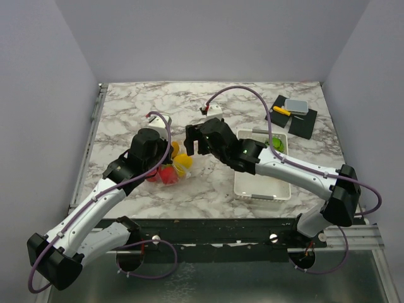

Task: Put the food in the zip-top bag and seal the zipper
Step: Place the fake fruit in the zipper food storage bag, then adjust the zipper food storage bag at the center of the board.

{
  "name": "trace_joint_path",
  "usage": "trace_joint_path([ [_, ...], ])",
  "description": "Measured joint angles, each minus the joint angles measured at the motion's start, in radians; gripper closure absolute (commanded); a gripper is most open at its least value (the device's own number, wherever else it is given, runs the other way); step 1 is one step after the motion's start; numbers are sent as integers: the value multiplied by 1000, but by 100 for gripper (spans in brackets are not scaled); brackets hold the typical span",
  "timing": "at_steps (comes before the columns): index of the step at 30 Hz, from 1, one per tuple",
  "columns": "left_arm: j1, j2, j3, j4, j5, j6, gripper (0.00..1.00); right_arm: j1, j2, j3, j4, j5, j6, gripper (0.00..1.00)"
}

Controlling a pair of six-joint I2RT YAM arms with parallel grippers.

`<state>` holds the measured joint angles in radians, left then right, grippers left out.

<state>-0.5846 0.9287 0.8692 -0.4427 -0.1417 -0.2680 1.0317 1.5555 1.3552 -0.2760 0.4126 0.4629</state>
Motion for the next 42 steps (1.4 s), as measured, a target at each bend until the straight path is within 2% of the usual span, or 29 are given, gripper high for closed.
trace_joint_path([
  [5, 0, 0, 0, 0, 0, 0, 100, -1, 0, -43, -82, 58, 108, 21],
  [13, 0, 3, 0, 0, 0, 0, 100, -32, 6, -149, -114, 21, 273, 25],
  [20, 0, 5, 0, 0, 0, 0, 100, -64, 51, -208, -58, -60, 382, 31],
  [28, 0, 5, 0, 0, 0, 0, 100, -96, 99, -247, 28, -131, 468, 44],
  [30, 0, 5, 0, 0, 0, 0, 100, -104, 108, -251, 53, -145, 484, 49],
  [32, 0, 5, 0, 0, 0, 0, 100, -110, 115, -256, 76, -155, 494, 58],
  [39, 0, 5, 0, 0, 0, 0, 100, -128, 122, -264, 121, -169, 516, 98],
  [42, 0, 5, 0, 0, -1, 0, 100, -130, 113, -264, 126, -168, 514, 99],
])
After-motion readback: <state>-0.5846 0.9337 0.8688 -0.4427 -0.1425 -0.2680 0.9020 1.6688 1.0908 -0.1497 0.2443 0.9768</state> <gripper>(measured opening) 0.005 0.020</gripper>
